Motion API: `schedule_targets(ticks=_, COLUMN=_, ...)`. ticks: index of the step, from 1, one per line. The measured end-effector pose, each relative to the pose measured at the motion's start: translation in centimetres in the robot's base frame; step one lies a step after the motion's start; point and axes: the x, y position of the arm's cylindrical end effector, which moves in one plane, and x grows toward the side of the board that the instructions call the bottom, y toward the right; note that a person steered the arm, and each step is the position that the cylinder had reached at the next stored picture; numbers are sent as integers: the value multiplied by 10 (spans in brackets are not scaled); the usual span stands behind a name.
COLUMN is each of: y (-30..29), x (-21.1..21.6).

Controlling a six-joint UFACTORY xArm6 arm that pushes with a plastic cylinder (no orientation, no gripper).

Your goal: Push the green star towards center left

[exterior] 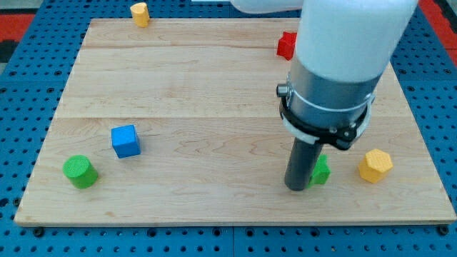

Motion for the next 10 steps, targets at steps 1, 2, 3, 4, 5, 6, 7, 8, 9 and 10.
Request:
schedule_targets(ticks=1, y=13, x=31)
schedule_targets(ticks=2, y=44, x=28)
schedule_targets(ticks=3, y=20, x=-27)
schedule_targets(ticks=4, y=-65, x=-95)
schedule_targets(ticks=5, y=-83, x=-103)
schedule_targets(ticks=6, y=-60, x=-54)
schedule_targets(ticks=7, y=38, x=-60)
schedule_targets(ticks=8, y=-5, x=-98)
schedule_targets(ticks=9, y=-152, x=-101)
schedule_targets(ticks=10, y=-242, x=-128)
